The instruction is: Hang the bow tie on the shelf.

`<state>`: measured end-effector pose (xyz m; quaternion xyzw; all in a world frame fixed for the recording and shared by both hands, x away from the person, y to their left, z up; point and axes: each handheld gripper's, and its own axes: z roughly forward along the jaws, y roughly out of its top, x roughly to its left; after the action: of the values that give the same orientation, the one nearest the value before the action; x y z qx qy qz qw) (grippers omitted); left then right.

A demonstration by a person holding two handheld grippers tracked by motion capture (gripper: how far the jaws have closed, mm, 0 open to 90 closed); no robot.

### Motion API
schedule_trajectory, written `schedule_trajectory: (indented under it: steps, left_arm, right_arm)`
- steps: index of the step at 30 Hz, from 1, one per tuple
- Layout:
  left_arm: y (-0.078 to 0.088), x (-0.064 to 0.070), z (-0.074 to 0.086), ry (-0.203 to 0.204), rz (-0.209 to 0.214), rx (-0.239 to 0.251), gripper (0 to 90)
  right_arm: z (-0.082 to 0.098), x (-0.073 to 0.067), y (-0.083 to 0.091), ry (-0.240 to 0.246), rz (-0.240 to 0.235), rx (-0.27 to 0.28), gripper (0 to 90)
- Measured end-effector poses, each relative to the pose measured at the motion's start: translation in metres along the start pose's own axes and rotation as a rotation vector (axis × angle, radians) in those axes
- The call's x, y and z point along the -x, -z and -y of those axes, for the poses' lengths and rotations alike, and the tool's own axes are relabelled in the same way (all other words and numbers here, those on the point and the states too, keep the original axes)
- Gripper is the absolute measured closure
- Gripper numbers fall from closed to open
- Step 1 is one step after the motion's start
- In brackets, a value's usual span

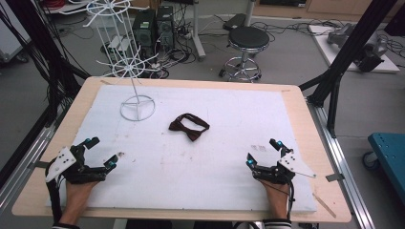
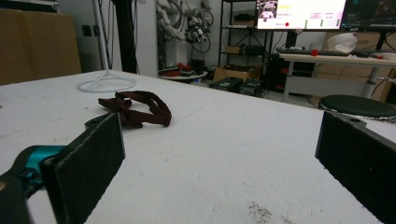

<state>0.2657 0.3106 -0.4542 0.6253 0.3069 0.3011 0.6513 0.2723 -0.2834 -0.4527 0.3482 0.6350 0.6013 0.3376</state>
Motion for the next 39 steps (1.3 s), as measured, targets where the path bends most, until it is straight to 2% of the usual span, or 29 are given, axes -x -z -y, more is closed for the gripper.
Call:
schedule_trajectory:
  steps: [9, 13, 17, 22, 28, 32, 39]
  left_arm:
    - [0.000, -0.001, 0.000, 0.011, -0.004, 0.001, 1.7]
    - [0.001, 0.000, 0.000, -0.002, 0.005, 0.009, 1.7]
    - [0.001, -0.004, -0.001, 0.023, 0.001, 0.010, 1.7]
    - [0.001, -0.005, -0.004, 0.029, 0.023, -0.019, 1.7]
    - [-0.003, -0.008, -0.021, 0.023, 0.073, -0.057, 1.7]
    - [-0.010, -0.009, -0.036, -0.014, 0.088, -0.092, 1.7]
    - [-0.028, -0.007, -0.060, -0.067, 0.139, -0.151, 1.7]
  right_arm:
    - [0.000, 0.000, 0.000, 0.002, -0.001, 0.000, 0.6]
    - [0.000, -0.001, 0.000, -0.004, -0.002, -0.004, 0.7]
    - [0.000, -0.001, 0.000, -0.005, -0.003, -0.003, 0.7]
    - [0.000, -0.001, 0.000, -0.004, -0.001, -0.004, 0.7]
    - [0.000, 0.000, 0.000, -0.003, -0.001, -0.002, 0.7]
    - [0.000, 0.000, 0.000, -0.007, 0.000, -0.001, 0.7]
    - [0.000, 0.000, 0.001, -0.007, -0.001, -0.003, 0.7]
